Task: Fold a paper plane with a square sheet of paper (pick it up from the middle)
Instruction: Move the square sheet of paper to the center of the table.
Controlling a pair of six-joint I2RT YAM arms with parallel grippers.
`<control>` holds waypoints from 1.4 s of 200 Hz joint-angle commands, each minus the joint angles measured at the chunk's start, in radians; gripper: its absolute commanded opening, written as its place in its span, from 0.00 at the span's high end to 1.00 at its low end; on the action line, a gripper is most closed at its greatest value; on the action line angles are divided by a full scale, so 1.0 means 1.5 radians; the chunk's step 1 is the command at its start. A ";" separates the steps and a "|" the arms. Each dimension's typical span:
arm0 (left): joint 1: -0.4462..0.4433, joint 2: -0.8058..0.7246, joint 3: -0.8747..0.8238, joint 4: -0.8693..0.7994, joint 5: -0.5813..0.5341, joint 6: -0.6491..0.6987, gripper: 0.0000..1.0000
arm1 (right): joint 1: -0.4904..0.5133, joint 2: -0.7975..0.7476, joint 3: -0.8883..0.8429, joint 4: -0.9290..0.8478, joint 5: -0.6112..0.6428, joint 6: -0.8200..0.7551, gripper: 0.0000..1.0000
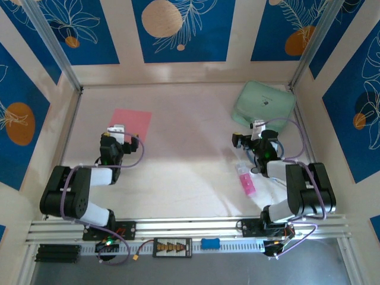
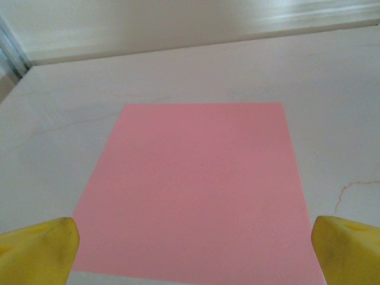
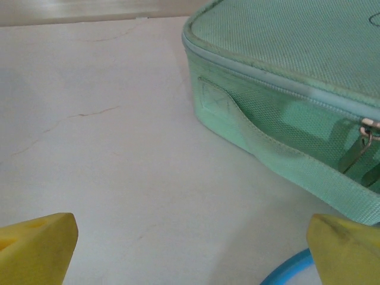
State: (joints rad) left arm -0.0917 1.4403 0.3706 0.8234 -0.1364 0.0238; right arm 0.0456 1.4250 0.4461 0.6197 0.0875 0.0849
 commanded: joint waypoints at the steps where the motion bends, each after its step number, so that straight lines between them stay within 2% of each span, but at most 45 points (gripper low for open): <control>1: 0.008 -0.058 0.054 -0.157 -0.047 -0.039 0.00 | 0.017 -0.057 0.102 -0.212 0.032 0.028 0.01; 19: 0.008 -0.081 0.100 -0.247 -0.041 -0.062 0.00 | 0.054 -0.092 0.110 -0.242 0.069 0.047 0.01; 29: 0.008 -0.086 0.125 -0.283 -0.024 -0.072 0.00 | 0.066 -0.117 0.138 -0.310 0.070 0.092 0.01; 45: 0.008 -0.082 0.181 -0.362 -0.018 -0.115 0.00 | 0.067 -0.142 0.195 -0.446 0.038 0.205 0.01; 64: 0.010 -0.053 0.263 -0.468 0.016 -0.158 0.00 | 0.058 -0.147 0.228 -0.540 -0.017 0.314 0.01; 75: 0.012 -0.027 0.316 -0.528 0.038 -0.192 0.00 | 0.050 -0.152 0.222 -0.548 -0.103 0.329 0.01; 88: 0.017 0.015 0.366 -0.561 0.113 -0.198 0.00 | 0.073 -0.161 0.218 -0.561 -0.125 0.357 0.01; 98: 0.022 0.052 0.395 -0.563 0.176 -0.208 0.00 | 0.104 -0.166 0.216 -0.564 -0.117 0.359 0.01; 116: 0.028 0.129 0.452 -0.585 0.242 -0.240 0.00 | 0.144 -0.171 0.211 -0.568 -0.093 0.378 0.01; 145: 0.029 0.246 0.551 -0.639 0.305 -0.250 0.01 | 0.188 -0.167 0.205 -0.571 -0.076 0.399 0.01; 181: 0.030 0.334 0.639 -0.712 0.288 -0.248 0.02 | 0.227 -0.185 0.165 -0.540 -0.070 0.438 0.01; 216: 0.032 0.382 0.674 -0.758 0.284 -0.250 0.01 | 0.249 -0.177 0.151 -0.528 -0.069 0.458 0.01; 254: 0.032 0.392 0.647 -0.771 0.284 -0.286 0.01 | 0.255 -0.173 0.144 -0.528 -0.070 0.465 0.01; 280: 0.030 0.383 0.613 -0.779 0.318 -0.319 0.01 | 0.255 -0.176 0.140 -0.543 -0.070 0.462 0.01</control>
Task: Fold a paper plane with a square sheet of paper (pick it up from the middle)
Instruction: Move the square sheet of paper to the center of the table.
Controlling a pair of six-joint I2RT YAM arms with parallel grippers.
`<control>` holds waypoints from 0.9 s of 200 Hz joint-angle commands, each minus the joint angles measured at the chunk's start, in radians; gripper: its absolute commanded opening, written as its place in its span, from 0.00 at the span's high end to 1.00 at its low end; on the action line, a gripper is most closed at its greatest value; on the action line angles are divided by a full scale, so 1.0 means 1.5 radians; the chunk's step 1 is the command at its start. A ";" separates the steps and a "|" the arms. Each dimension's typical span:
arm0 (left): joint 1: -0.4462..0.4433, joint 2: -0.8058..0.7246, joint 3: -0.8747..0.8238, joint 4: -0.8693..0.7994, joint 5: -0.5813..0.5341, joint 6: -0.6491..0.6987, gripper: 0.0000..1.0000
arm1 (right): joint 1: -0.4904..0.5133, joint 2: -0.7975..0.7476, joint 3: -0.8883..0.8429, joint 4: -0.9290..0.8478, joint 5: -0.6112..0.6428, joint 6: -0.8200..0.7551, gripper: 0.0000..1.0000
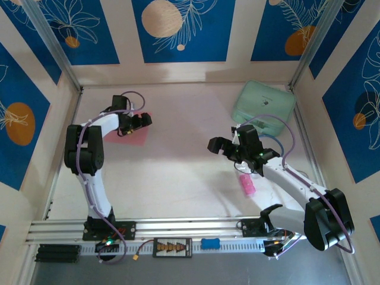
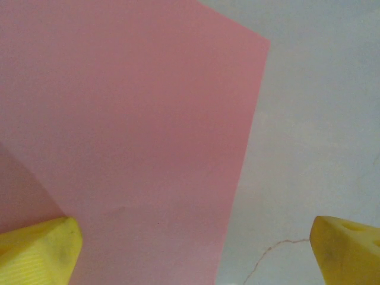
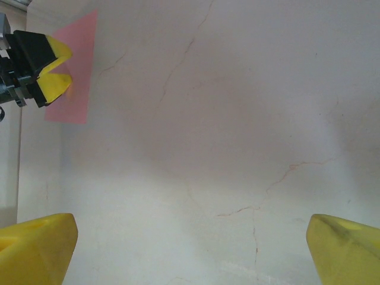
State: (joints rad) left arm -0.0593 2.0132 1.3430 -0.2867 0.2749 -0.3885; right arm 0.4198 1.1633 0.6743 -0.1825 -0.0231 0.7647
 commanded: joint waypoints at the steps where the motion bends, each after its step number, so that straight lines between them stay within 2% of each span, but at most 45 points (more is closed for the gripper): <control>1: 0.008 0.000 -0.037 -0.038 0.046 -0.045 0.01 | 0.006 -0.001 -0.012 -0.009 0.004 0.009 0.01; 28: -0.008 -0.038 -0.119 0.007 0.093 -0.091 0.02 | 0.004 -0.004 -0.024 -0.014 0.004 0.009 0.01; 68: -0.069 -0.112 -0.242 0.030 0.075 -0.145 0.03 | 0.006 -0.012 -0.037 -0.018 -0.003 0.024 0.01; 96: -0.171 -0.184 -0.351 0.110 0.039 -0.229 0.03 | 0.011 -0.024 -0.041 -0.028 0.006 0.011 0.01; 119: -0.275 -0.230 -0.384 0.116 -0.027 -0.292 0.03 | -0.001 -0.041 -0.037 -0.065 0.026 -0.005 0.01; 143: -0.346 -0.277 -0.422 0.146 -0.080 -0.376 0.03 | -0.013 -0.067 -0.040 -0.073 0.004 -0.019 0.01; 162: -0.393 -0.315 -0.398 0.112 -0.139 -0.360 0.01 | -0.012 -0.089 -0.046 -0.076 0.004 -0.025 0.01; 180: -0.401 -0.338 -0.360 0.078 -0.168 -0.285 0.00 | -0.013 -0.107 -0.055 -0.050 -0.040 -0.037 0.01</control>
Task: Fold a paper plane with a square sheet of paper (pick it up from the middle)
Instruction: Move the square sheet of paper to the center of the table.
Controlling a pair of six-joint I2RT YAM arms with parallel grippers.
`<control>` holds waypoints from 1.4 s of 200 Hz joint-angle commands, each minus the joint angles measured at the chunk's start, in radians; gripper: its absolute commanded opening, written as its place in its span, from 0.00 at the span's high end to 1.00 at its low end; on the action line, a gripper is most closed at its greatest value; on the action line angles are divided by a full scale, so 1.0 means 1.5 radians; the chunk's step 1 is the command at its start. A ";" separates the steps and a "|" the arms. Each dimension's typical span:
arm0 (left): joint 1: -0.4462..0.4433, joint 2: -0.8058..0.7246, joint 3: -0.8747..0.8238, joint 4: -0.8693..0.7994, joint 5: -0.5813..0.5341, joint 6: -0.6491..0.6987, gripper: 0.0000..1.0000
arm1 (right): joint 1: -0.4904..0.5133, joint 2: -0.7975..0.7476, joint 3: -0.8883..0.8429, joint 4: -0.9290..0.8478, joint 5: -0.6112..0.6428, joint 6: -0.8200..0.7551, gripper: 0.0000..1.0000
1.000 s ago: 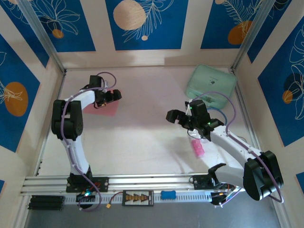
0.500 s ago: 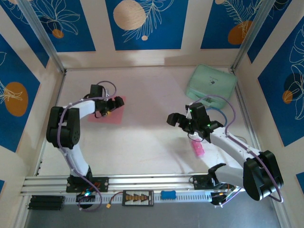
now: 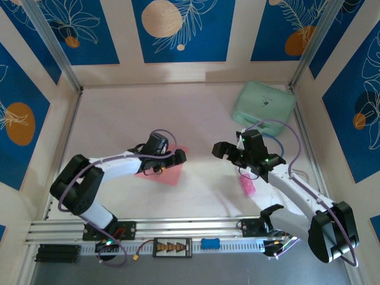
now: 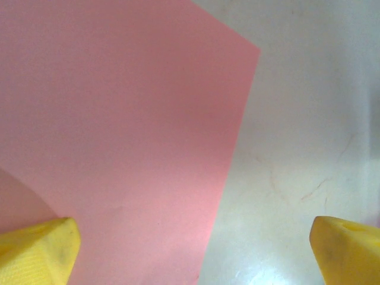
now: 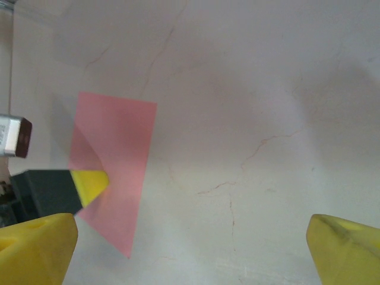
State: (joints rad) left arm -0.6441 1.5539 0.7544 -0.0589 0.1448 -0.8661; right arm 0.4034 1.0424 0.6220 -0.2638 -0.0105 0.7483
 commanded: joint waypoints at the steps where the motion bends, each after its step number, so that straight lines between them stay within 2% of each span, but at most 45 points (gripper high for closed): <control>1: -0.011 -0.033 0.034 -0.076 -0.083 0.039 0.00 | -0.001 -0.027 -0.021 0.006 -0.053 -0.026 0.01; 26: -0.002 -0.037 0.075 -0.131 -0.120 0.208 0.00 | 0.000 -0.037 -0.024 0.039 -0.101 -0.024 0.01; 48: 0.016 -0.024 0.113 -0.200 -0.161 0.296 0.00 | -0.002 -0.044 -0.034 0.063 -0.115 0.000 0.01; 68: 0.049 -0.001 0.124 -0.207 -0.057 0.359 0.00 | -0.029 -0.044 -0.042 0.070 -0.134 0.056 0.01; 97: 0.081 0.050 0.139 -0.228 0.025 0.358 0.00 | -0.111 -0.028 -0.044 0.102 -0.256 0.077 0.01; 148: 0.083 0.111 0.152 -0.256 0.042 0.315 0.00 | -0.114 -0.031 -0.039 0.081 -0.262 0.042 0.01; 170: 0.082 0.125 0.147 -0.258 0.046 0.255 0.00 | -0.107 -0.029 -0.043 0.081 -0.250 0.045 0.01; 198: 0.069 0.121 0.118 -0.199 0.091 0.163 0.01 | -0.095 -0.027 -0.051 0.082 -0.239 0.051 0.01; 231: 0.040 0.092 0.090 -0.166 0.048 0.033 0.01 | -0.076 -0.029 -0.054 0.063 -0.206 0.068 0.01; 246: 0.016 0.077 0.095 -0.164 0.020 0.004 0.02 | -0.073 -0.028 -0.052 0.053 -0.207 0.068 0.01; 258: -0.002 0.067 0.116 -0.189 -0.016 0.005 0.02 | -0.071 -0.027 -0.047 0.035 -0.193 0.076 0.01; 280: -0.017 0.057 0.165 -0.258 -0.091 0.059 0.01 | -0.068 -0.031 -0.045 0.024 -0.173 0.082 0.01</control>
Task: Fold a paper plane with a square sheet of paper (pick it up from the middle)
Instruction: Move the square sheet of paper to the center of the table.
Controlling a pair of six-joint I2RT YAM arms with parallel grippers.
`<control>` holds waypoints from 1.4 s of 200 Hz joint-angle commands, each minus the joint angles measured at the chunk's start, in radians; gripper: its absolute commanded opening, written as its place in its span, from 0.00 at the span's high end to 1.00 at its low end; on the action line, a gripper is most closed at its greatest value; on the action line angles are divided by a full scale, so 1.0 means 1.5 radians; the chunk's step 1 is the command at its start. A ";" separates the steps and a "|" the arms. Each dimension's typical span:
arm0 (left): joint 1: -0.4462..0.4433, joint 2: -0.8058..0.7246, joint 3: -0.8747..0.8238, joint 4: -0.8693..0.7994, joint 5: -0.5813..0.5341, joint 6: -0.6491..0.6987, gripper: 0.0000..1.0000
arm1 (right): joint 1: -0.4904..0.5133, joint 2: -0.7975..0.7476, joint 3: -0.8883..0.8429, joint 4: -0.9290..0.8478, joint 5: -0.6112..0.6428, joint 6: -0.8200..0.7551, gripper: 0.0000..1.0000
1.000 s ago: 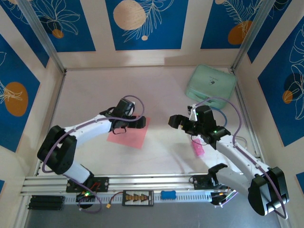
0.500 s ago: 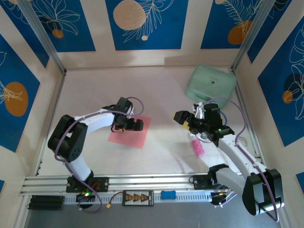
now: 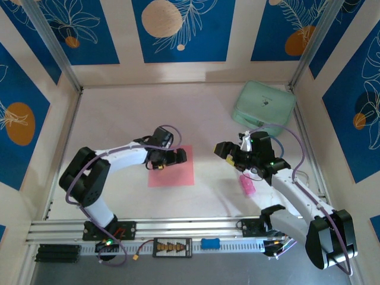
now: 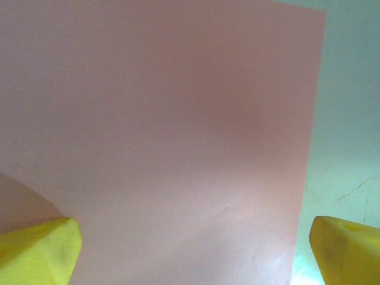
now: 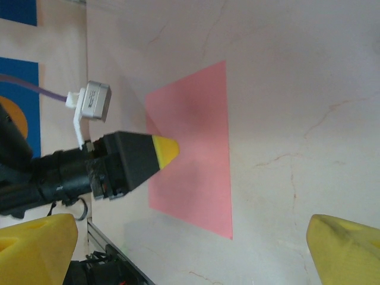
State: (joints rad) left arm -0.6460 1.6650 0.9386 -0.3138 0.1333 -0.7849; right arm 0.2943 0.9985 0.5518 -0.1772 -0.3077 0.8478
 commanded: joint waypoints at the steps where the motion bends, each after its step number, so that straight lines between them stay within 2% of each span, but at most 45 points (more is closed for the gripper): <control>1: -0.016 -0.017 0.043 -0.091 -0.086 0.009 0.01 | 0.005 -0.002 0.002 -0.033 0.025 0.015 0.01; 25: -0.015 0.003 0.102 -0.195 -0.151 0.084 0.01 | 0.015 -0.004 0.008 -0.034 0.020 0.007 0.01; 47: -0.015 0.034 0.150 -0.267 -0.169 0.120 0.02 | 0.034 0.009 0.021 -0.054 0.043 0.000 0.01; 98: -0.017 0.075 0.198 -0.292 -0.096 0.072 0.03 | 0.063 0.092 0.063 -0.082 0.055 -0.003 0.01; 137: -0.021 0.114 0.221 -0.317 -0.099 0.077 0.03 | 0.068 0.122 0.079 -0.107 0.064 -0.022 0.01; 208: -0.042 0.163 0.278 -0.372 -0.133 0.033 0.01 | 0.072 0.113 0.070 -0.095 0.060 -0.016 0.01; 280: -0.047 0.185 0.285 -0.374 -0.142 0.013 0.01 | 0.071 0.095 0.056 -0.095 0.069 -0.010 0.01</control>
State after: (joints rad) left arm -0.7097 1.9274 1.3437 -0.8326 -0.0536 -0.7433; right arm 0.3973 1.1675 0.6415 -0.3023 -0.2085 0.8360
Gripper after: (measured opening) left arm 0.987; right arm 0.991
